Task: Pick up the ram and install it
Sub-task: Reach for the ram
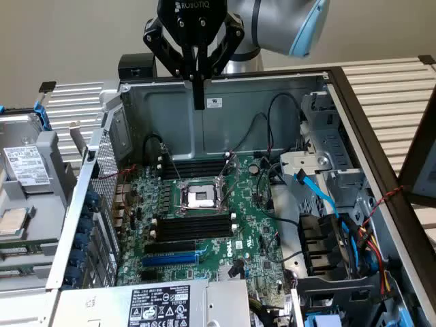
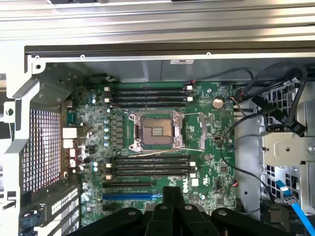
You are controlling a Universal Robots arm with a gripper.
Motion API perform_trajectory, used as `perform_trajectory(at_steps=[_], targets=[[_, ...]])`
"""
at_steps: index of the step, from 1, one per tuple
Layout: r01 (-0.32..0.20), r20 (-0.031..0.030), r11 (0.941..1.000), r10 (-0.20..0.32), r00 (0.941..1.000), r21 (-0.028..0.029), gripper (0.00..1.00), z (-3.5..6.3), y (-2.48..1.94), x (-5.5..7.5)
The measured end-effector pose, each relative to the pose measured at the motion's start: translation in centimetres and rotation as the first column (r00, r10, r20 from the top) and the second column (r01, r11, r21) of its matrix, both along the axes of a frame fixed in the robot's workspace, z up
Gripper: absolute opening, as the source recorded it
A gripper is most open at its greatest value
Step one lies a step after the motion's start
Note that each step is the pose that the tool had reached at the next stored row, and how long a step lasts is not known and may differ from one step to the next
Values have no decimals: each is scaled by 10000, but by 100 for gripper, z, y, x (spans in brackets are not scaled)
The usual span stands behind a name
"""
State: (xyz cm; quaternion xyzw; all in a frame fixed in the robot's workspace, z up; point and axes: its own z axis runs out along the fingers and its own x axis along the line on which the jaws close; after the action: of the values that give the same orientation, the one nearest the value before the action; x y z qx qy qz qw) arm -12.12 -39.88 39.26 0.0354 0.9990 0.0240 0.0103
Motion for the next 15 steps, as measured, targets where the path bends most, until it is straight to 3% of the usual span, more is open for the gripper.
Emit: perform_trajectory(at_steps=[13,15], targets=[[0,-6,10000,0,10000,0,10,0,3,-4],[-2,-13,10000,2,10000,1,10,-6,19,-74]])
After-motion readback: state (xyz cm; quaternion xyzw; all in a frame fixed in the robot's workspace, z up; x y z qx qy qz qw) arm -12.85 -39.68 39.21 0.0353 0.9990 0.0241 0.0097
